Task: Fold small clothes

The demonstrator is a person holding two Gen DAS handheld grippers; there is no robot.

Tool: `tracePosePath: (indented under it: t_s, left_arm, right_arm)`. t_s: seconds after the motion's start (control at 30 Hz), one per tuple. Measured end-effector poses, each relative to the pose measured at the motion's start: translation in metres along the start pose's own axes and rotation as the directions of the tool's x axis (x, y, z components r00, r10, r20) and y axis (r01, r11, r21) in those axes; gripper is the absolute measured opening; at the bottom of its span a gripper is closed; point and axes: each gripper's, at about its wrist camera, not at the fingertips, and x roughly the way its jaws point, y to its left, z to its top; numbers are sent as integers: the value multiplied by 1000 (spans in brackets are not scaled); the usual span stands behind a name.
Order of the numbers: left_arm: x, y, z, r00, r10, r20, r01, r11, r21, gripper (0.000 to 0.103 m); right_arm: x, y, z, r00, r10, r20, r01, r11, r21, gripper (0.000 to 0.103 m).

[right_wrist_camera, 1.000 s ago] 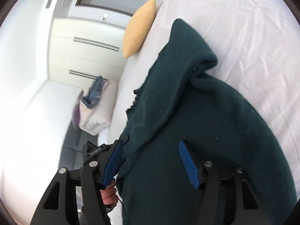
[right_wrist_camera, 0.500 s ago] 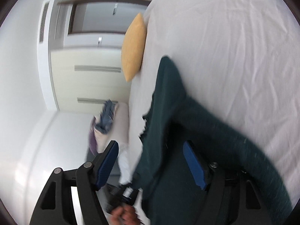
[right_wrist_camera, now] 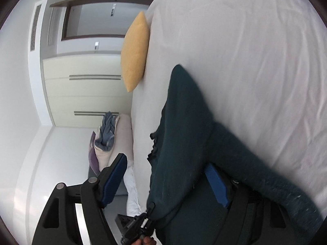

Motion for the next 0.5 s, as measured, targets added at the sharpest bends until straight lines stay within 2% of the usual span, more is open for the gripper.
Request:
tracePosePath:
  t_s: [0.1, 0.27, 0.5]
  left_arm:
    - [5, -1, -3, 1000, 15, -23, -14, 1000, 20, 6]
    - [6, 0, -2, 999, 7, -34, -6, 1000, 17, 7]
    - [11, -6, -7, 999, 6, -48, -4, 999, 39, 7]
  right_arm:
    - [-3, -4, 1, 1000, -9, 5, 9, 1000, -20, 75]
    - [-13, -11, 13, 999, 10, 47, -11, 1000, 15, 70]
    - [-20, -26, 15, 994, 41, 98, -46, 998, 52, 57]
